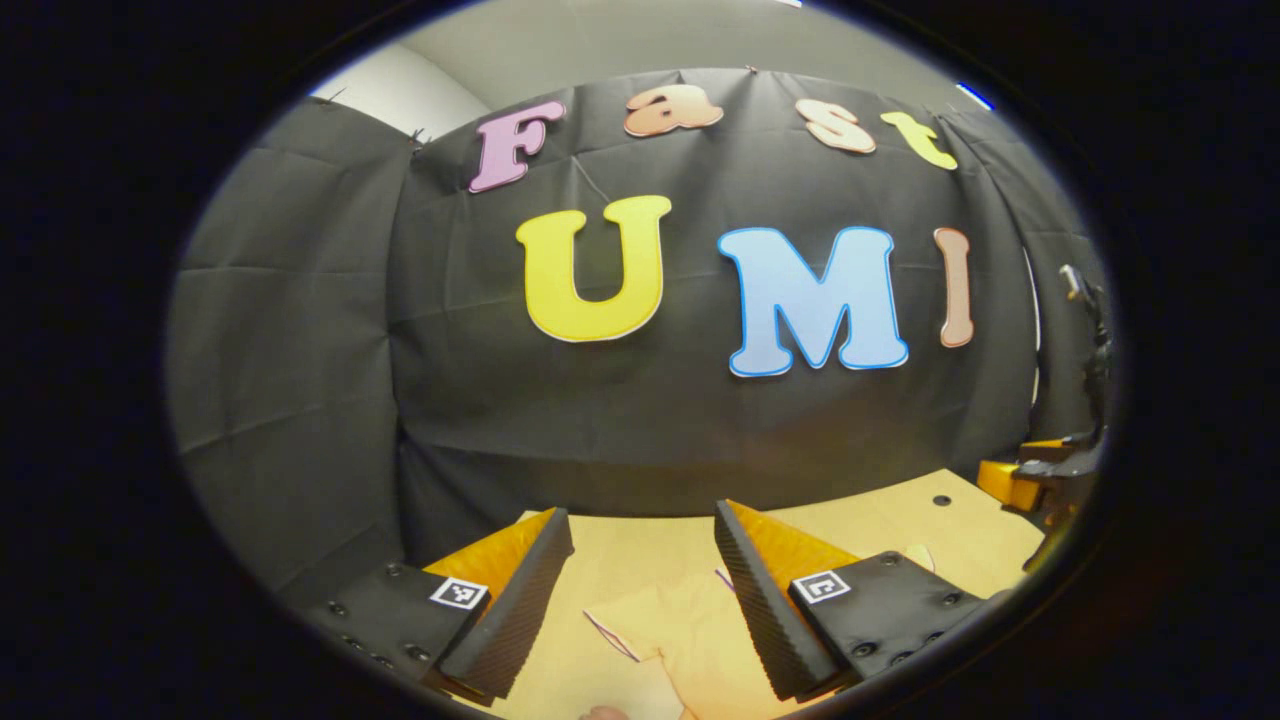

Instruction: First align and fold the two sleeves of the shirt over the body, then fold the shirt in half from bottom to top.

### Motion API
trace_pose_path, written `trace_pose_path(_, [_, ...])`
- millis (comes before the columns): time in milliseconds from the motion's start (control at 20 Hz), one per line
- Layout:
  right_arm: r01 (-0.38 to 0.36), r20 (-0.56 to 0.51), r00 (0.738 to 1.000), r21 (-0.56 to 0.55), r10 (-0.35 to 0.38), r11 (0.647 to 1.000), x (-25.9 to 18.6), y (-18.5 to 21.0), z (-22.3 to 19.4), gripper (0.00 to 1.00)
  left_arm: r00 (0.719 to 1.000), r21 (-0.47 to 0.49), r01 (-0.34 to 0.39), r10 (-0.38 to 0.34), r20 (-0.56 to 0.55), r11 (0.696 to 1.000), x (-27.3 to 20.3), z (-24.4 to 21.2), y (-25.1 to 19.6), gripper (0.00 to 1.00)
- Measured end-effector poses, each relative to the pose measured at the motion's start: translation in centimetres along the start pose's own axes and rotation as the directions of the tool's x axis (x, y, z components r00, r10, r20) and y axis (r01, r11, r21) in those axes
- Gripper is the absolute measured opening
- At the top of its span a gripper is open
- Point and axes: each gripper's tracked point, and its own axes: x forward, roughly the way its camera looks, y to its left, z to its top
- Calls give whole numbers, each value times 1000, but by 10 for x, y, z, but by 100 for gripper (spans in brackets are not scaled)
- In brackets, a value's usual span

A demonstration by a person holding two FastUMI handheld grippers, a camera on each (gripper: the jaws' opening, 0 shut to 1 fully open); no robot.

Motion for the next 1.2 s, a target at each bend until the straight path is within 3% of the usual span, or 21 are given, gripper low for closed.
trace_pose_path(200, [9,-149,989,19,-6,1000,52,-12,-54,97,1000,8,-25,25,-9,1000,2,-2,7,94])
trace_pose_path(650, [49,-447,895,78,-9,996,134,-39,-169,97,997,19,-75,76,-34,997,3,-8,11,94])
trace_pose_path(950, [61,-552,834,72,-11,996,156,-41,-215,97,993,23,-102,104,-59,994,5,-13,8,96])
trace_pose_path(1200, [58,-590,807,59,-12,997,159,-42,-232,97,991,23,-115,116,-72,993,6,-16,8,96])
